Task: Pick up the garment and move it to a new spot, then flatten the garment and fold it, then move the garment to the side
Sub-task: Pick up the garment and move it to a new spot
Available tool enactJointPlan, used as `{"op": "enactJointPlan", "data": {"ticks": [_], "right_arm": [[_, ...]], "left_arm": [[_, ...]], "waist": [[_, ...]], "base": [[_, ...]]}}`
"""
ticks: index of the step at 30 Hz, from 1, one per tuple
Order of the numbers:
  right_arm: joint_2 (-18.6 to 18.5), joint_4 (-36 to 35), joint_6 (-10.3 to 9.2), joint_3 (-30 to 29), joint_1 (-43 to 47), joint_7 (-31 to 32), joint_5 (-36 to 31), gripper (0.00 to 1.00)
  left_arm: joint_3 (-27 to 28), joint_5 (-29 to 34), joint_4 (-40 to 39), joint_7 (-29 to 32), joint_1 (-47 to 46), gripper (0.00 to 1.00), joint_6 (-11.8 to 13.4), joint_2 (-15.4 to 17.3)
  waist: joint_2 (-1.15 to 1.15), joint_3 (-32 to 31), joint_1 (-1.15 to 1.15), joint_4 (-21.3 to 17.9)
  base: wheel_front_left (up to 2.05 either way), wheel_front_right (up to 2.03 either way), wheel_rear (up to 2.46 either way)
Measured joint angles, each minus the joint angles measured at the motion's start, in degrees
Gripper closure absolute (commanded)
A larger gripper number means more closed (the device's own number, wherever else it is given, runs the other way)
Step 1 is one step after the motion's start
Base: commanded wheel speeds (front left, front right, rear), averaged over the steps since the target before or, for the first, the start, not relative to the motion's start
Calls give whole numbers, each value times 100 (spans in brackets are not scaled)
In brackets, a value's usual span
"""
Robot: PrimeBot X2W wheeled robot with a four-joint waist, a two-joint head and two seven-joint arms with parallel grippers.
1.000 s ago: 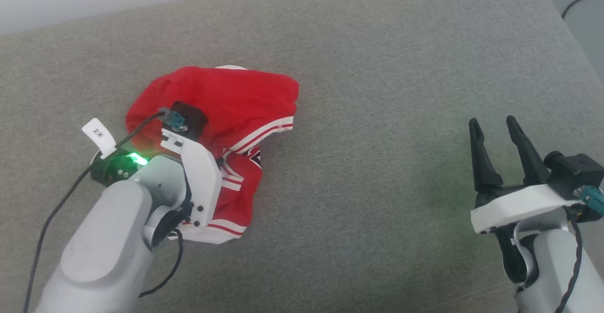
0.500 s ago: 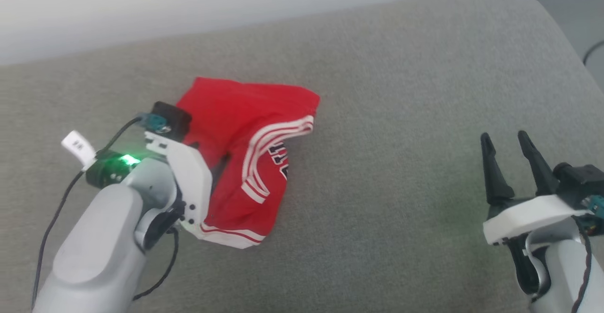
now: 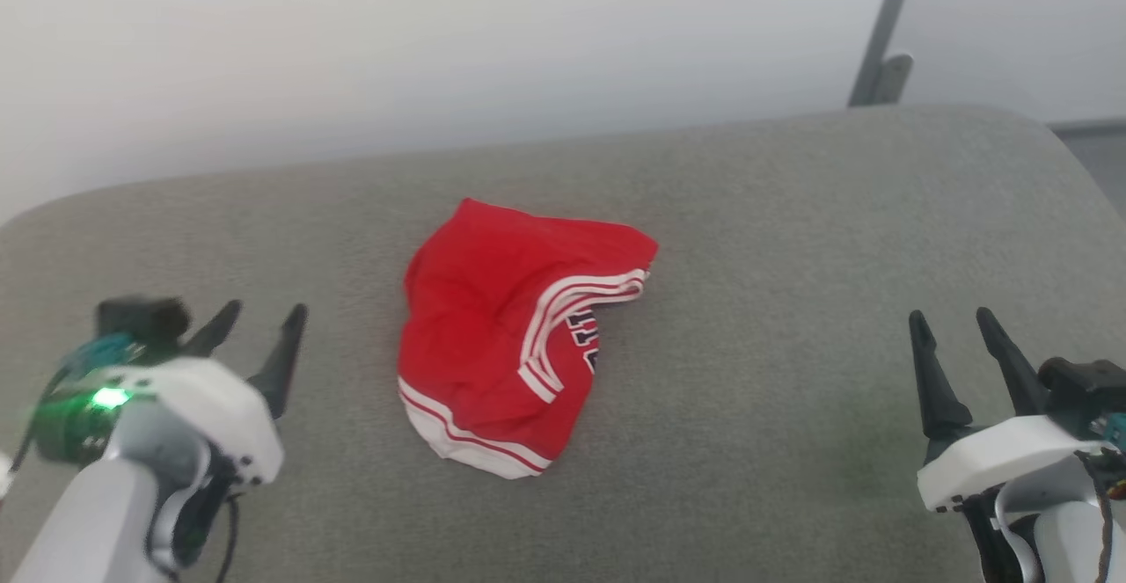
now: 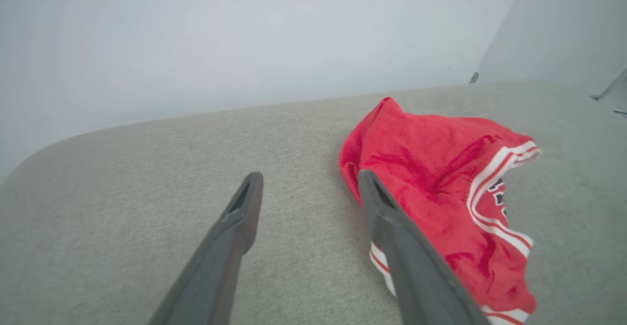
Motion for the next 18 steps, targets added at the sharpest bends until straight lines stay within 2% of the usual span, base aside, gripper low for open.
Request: {"op": "enactJointPlan", "data": {"ticks": [9, 18], "right_arm": [[-2, -212, 0, -122, 218, 134, -33, 0], [16, -343, 0, -146, 314, 191, -64, 0]], "left_arm": [[720, -312, 63, -1126, 784, 0, 104, 83], [1071, -460, 49, -1742, 1346, 0, 172, 47]], "waist": [[0, -245, 0, 352], [0, -351, 0, 518]], "base": [[0, 0, 0], [0, 0, 0]]}}
